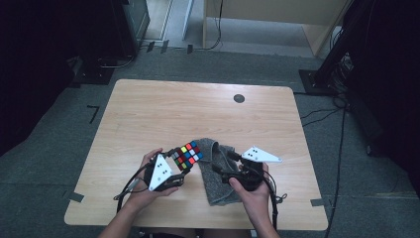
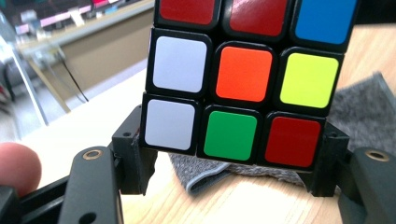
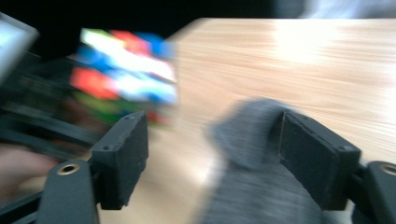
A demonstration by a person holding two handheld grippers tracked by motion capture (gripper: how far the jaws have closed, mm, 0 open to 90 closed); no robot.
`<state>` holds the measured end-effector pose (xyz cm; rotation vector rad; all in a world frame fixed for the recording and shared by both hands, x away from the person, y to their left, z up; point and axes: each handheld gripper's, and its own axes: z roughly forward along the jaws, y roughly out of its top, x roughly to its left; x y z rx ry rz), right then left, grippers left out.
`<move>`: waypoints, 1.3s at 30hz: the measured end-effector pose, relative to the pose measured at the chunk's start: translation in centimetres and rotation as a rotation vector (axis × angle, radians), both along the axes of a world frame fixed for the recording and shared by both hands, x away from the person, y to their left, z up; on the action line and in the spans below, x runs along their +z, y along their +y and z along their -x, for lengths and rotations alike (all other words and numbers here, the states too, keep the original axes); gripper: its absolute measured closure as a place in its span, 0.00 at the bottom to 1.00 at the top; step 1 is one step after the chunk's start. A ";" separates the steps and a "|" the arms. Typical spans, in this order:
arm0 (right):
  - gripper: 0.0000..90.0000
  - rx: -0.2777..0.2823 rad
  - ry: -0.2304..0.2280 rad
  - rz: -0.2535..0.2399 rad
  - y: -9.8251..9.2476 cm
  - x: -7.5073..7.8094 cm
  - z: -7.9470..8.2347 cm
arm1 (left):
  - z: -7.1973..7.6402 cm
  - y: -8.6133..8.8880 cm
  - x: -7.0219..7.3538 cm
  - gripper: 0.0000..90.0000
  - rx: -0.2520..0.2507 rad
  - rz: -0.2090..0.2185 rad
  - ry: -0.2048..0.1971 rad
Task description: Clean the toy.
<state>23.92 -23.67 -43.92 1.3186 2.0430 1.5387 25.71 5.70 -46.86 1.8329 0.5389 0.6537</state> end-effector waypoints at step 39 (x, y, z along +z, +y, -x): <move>0.35 -0.222 0.142 0.232 -0.8 -6.4 -3.3 | -1.5 0.5 -0.1 0.37 0.030 0.060 0.256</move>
